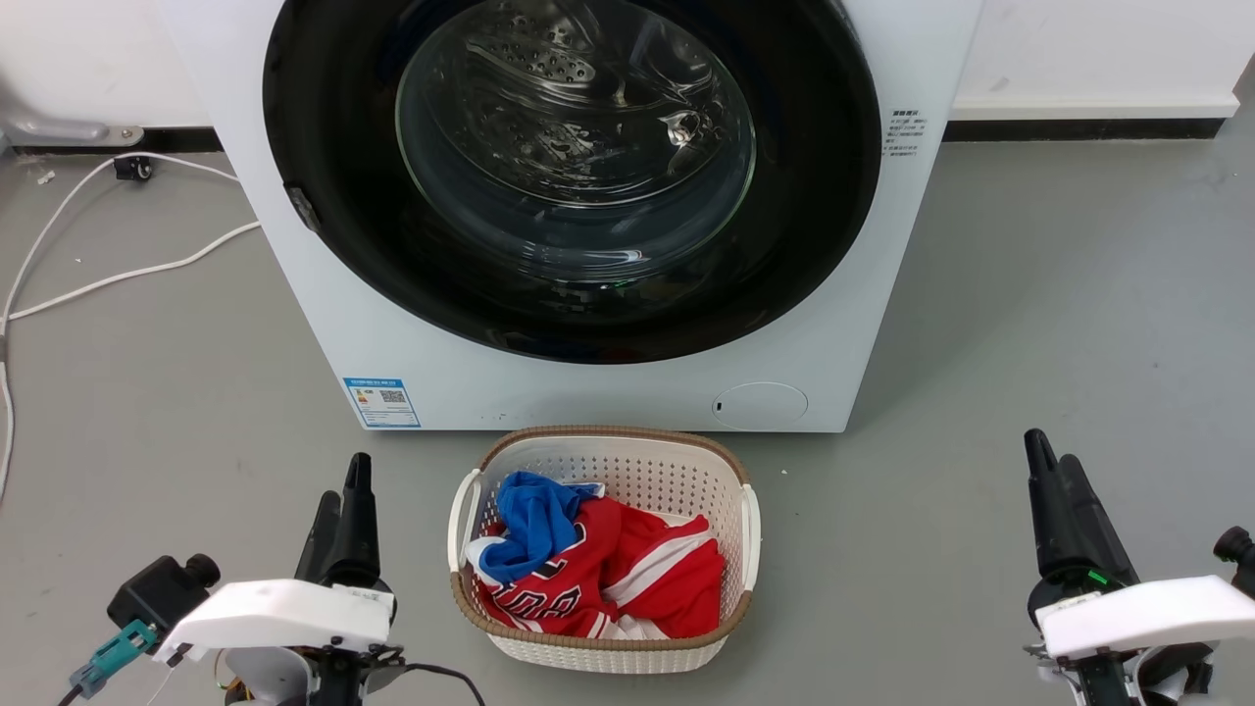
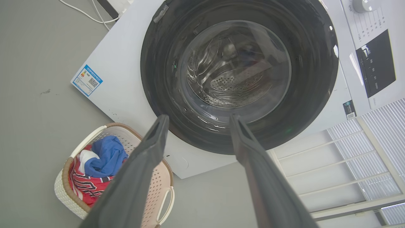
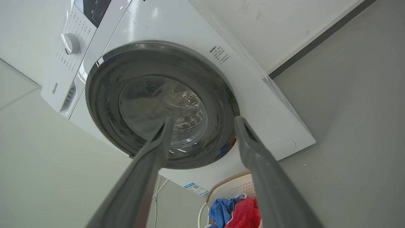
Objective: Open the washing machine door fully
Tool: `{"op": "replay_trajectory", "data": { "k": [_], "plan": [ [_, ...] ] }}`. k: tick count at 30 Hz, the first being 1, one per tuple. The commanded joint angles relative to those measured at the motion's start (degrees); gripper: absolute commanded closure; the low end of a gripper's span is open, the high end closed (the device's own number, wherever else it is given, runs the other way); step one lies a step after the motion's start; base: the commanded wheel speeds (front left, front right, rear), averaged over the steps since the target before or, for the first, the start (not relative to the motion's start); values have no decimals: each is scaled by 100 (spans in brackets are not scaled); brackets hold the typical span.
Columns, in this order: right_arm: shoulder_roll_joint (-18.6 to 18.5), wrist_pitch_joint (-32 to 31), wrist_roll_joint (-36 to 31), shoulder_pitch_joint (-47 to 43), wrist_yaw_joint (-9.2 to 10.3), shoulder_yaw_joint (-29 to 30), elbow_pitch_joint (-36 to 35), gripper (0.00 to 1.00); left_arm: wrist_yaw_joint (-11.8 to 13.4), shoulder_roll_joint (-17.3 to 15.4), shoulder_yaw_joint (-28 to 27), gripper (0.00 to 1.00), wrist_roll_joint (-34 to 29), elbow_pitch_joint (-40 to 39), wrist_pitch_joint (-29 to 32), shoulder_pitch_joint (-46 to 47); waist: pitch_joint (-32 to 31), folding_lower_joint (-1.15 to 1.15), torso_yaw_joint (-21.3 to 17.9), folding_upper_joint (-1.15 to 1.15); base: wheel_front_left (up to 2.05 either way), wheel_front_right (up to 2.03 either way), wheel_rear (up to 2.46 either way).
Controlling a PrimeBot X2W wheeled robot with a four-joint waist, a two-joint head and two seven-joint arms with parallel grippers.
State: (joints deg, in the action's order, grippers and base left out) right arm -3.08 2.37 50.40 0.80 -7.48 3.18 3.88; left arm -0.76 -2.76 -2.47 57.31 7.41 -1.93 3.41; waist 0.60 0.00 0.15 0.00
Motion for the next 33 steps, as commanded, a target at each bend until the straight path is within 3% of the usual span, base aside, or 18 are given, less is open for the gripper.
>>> {"op": "replay_trajectory", "data": {
  "k": [1,14,33],
  "plan": [
    [-8,67,-346,21,-1,-30,-145,0,39,-11,33,0,-292,-119,-73,5,-3,0,1,0,0,0,0],
    [-2,313,-1625,-144,-2,22,-161,0,235,-100,298,0,-1542,-186,-326,-102,-25,0,1,0,0,0,0],
    [6,622,-2583,-318,-2,61,-481,0,306,-163,605,0,-2793,-343,-648,-242,-28,0,23,0,0,0,0]
  ]
}}
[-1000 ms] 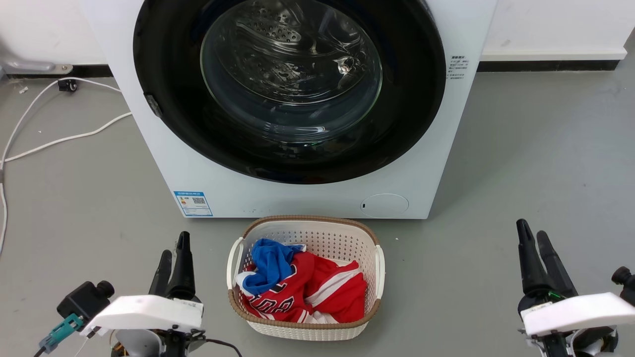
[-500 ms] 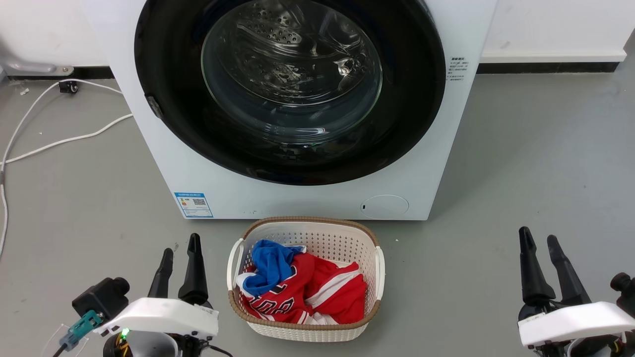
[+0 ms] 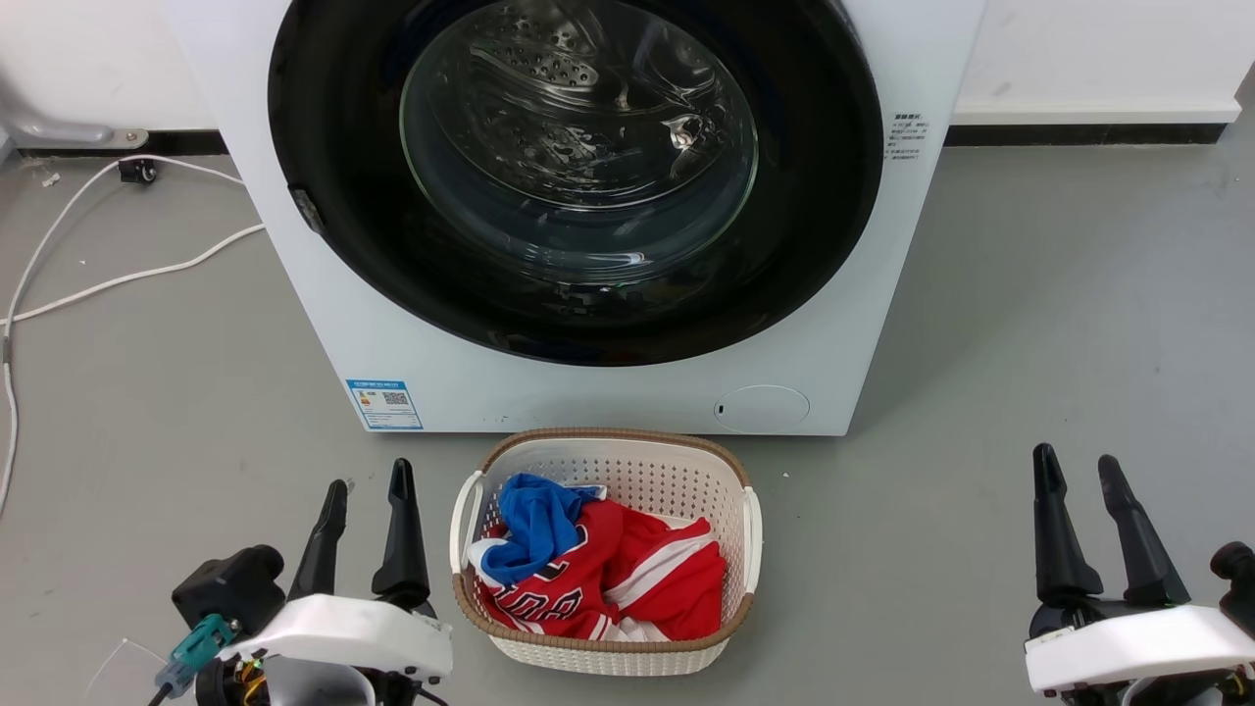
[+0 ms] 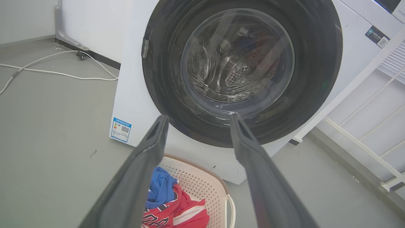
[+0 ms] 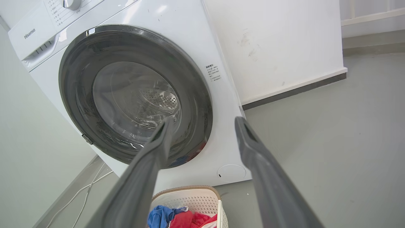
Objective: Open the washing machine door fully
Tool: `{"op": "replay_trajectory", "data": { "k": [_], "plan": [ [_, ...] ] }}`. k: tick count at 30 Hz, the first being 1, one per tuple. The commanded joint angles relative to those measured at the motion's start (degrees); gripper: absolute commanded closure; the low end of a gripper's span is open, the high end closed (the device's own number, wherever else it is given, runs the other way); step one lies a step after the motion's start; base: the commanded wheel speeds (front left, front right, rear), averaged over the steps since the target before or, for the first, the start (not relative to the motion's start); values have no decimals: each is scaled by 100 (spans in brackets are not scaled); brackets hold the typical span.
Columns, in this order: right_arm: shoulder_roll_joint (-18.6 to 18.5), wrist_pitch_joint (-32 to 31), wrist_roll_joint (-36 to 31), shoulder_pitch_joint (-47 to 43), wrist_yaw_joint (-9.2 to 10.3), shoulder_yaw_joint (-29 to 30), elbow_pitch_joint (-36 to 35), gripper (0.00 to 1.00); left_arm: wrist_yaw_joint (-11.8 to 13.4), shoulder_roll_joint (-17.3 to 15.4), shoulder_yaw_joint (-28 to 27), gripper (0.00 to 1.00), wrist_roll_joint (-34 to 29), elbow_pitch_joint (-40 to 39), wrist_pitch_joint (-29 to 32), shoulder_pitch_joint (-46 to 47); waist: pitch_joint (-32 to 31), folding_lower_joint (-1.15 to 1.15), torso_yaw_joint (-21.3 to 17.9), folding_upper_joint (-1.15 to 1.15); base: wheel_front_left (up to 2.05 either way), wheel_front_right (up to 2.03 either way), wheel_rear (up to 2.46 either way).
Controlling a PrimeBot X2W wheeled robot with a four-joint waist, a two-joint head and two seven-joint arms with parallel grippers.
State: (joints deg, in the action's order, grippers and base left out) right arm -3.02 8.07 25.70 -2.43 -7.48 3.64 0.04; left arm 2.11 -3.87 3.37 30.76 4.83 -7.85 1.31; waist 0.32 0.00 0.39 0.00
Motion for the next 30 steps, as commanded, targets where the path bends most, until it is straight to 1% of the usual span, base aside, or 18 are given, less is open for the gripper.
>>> {"op": "replay_trajectory", "data": {
  "k": [1,17,30],
  "plan": [
    [0,66,-166,-5,-2,18,-115,0,23,-53,33,0,-204,-92,-68,-36,0,0,-2,0,0,0,0],
    [6,282,-949,-166,-1,-61,-310,0,73,-41,208,0,-1134,-140,-296,-153,-13,0,2,0,0,0,0],
    [12,443,-1358,-252,-1,-31,-445,0,58,-14,290,0,-1784,-151,-461,-219,-33,0,-3,0,0,0,0]
  ]
}}
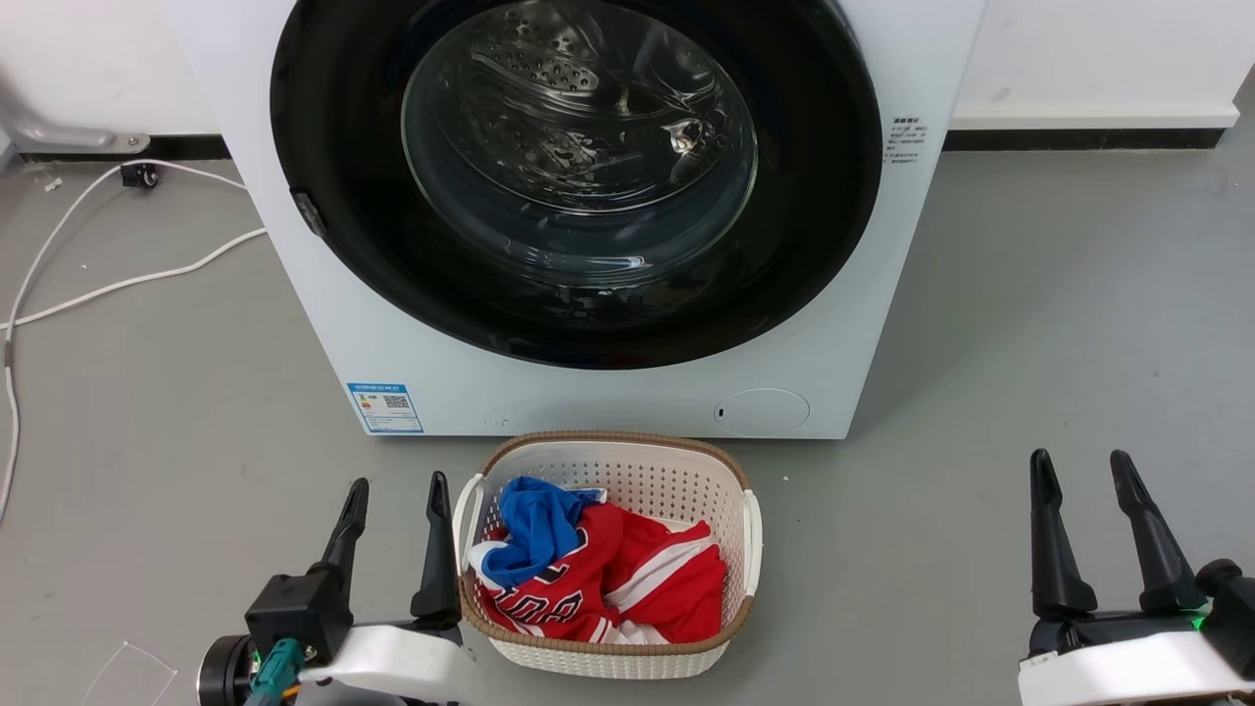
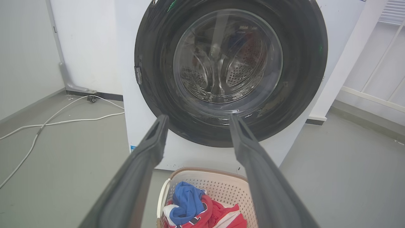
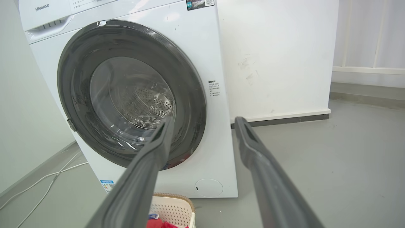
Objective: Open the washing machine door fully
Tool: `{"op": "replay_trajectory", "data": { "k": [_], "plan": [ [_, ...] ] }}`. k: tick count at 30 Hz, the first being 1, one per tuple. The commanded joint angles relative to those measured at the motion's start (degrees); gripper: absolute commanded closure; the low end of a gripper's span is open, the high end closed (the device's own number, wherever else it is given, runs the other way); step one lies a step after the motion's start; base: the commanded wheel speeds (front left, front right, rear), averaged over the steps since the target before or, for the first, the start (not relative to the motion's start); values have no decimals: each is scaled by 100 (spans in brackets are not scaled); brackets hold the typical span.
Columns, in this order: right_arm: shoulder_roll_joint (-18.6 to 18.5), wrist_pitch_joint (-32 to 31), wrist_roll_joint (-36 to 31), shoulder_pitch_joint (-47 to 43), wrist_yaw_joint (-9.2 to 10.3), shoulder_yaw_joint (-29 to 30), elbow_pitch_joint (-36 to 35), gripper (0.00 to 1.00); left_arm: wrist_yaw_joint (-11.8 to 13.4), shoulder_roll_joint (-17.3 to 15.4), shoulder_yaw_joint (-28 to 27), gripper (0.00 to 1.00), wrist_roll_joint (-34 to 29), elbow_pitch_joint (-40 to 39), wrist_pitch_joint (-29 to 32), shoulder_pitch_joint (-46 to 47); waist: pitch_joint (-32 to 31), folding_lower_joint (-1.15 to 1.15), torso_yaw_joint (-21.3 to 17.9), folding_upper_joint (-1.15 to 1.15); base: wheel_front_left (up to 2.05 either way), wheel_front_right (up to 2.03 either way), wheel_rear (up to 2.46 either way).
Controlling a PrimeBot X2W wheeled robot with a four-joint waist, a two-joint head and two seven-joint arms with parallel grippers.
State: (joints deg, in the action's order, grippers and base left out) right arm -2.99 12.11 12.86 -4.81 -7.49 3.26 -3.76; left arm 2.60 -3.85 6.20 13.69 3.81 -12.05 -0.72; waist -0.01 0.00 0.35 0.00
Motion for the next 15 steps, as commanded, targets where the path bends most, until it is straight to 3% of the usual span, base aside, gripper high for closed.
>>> {"op": "replay_trajectory", "data": {
  "k": [1,15],
  "plan": [
    [10,53,-94,-33,0,13,-60,0,10,-14,9,0,-121,-46,-48,-22,-2,0,0,0,0,0,0],
    [15,207,-376,-132,0,89,-29,0,1,43,12,0,-703,12,-204,-101,-11,0,1,0,0,0,0]
  ]
}}
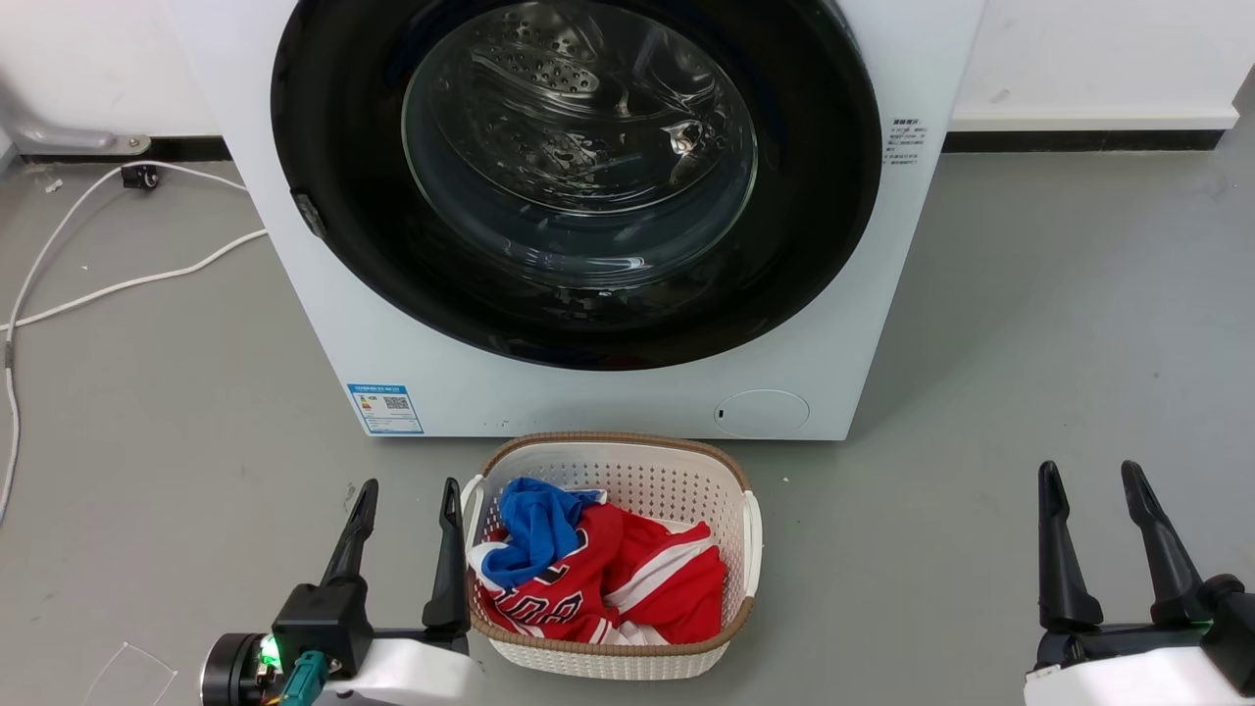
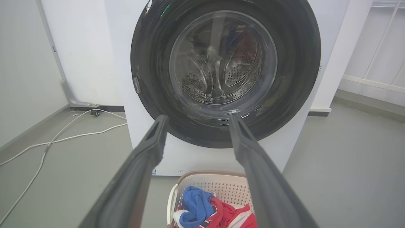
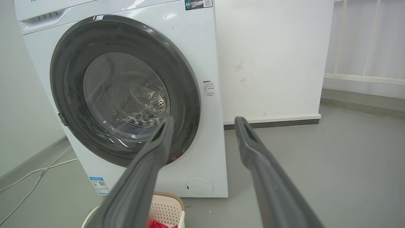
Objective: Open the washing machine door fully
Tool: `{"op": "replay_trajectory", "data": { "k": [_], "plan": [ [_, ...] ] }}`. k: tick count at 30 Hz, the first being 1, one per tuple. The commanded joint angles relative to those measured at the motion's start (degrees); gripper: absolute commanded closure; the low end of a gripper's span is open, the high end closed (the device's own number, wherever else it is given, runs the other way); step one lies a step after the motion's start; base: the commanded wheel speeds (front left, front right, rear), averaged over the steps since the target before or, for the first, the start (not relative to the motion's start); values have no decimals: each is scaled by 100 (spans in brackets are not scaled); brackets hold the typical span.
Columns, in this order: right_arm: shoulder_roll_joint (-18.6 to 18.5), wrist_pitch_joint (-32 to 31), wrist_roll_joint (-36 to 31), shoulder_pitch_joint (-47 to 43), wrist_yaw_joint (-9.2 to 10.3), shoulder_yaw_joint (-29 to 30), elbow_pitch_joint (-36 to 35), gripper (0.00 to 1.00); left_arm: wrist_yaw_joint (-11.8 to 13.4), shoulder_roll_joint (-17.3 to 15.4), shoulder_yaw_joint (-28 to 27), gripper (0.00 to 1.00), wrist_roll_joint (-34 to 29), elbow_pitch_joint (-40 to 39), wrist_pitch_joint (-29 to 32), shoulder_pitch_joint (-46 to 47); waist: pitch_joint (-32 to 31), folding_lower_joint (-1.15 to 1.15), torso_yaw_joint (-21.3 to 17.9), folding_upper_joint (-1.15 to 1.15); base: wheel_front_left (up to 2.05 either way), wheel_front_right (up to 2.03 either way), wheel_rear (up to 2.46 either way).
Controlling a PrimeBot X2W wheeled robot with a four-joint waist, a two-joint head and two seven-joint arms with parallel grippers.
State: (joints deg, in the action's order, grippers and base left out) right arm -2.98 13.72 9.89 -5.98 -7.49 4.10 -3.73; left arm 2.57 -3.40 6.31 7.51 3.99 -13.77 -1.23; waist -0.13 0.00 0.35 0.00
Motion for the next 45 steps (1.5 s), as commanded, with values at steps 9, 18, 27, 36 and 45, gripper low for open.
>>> {"op": "replay_trajectory", "data": {
  "k": [9,18,27,36,45],
  "plan": [
    [17,129,-295,-94,0,21,5,0,-3,28,-9,0,-429,9,-122,-82,13,0,9,0,0,0,0],
    [19,151,-248,-110,1,13,82,0,-40,45,-49,0,-474,57,-146,-92,10,0,8,0,0,0,0],
    [19,151,-166,-101,1,-1,159,0,-49,54,-66,0,-447,108,-146,-99,4,0,11,0,0,0,0],
    [15,151,753,-47,1,-74,258,100,-13,56,-52,0,-418,149,-146,-116,-11,0,-1,0,0,0,0],
    [3,150,5746,130,0,-613,827,100,5,56,-16,0,-346,212,-146,-153,-59,0,10,0,0,0,0]
  ]
}}
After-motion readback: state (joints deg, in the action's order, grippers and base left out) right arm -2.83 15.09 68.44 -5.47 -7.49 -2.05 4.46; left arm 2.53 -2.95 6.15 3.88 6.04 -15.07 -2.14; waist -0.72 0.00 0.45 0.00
